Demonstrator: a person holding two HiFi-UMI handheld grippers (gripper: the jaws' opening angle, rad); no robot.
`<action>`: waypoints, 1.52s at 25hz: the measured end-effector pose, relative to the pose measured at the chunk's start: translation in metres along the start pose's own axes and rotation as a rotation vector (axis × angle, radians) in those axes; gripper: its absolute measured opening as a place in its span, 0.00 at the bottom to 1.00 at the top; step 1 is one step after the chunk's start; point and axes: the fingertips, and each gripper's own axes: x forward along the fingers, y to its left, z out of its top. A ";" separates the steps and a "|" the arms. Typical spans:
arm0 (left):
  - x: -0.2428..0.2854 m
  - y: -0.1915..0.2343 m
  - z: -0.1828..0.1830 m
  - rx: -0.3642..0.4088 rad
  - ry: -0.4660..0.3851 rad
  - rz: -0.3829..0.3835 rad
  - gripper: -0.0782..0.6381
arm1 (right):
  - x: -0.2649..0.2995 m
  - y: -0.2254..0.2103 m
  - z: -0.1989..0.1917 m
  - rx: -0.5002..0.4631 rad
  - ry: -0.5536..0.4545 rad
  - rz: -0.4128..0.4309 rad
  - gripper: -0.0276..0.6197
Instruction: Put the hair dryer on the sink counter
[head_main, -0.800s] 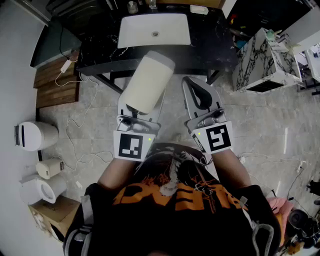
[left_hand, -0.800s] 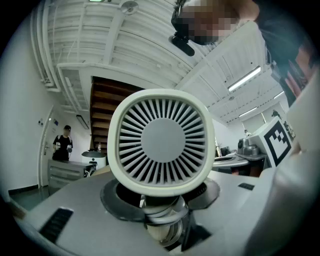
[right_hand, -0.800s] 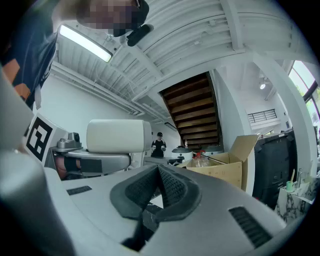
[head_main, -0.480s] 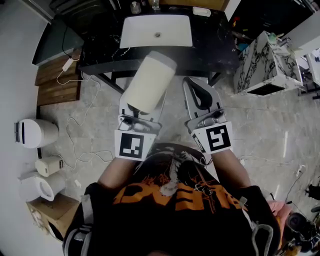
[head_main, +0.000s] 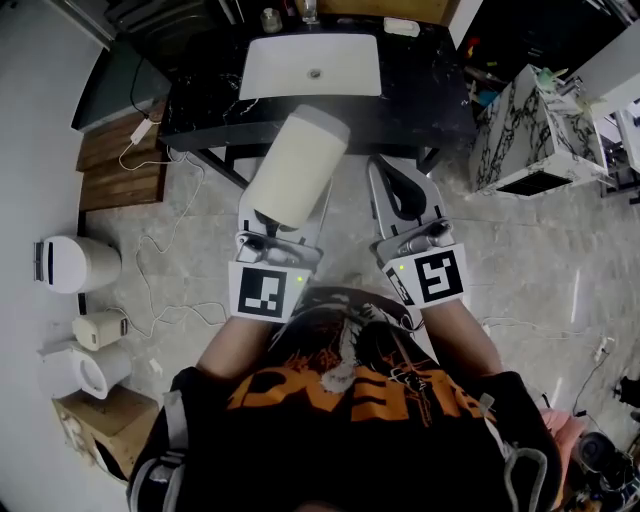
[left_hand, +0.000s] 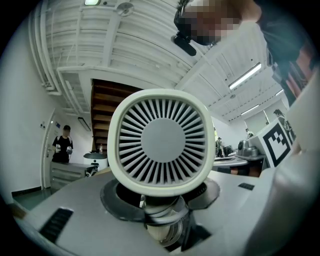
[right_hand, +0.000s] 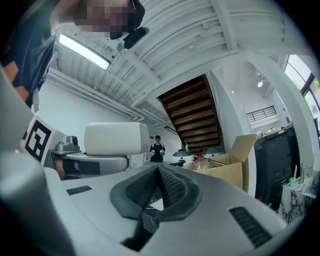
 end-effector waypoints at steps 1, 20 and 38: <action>0.001 -0.004 0.001 0.001 -0.003 0.001 0.39 | -0.003 -0.002 0.001 0.000 -0.003 0.004 0.06; 0.014 -0.012 -0.002 0.023 0.017 0.032 0.39 | 0.000 -0.022 -0.007 0.052 -0.018 0.053 0.06; 0.078 0.196 -0.038 -0.062 0.001 0.050 0.39 | 0.212 0.008 -0.038 -0.019 0.037 0.080 0.06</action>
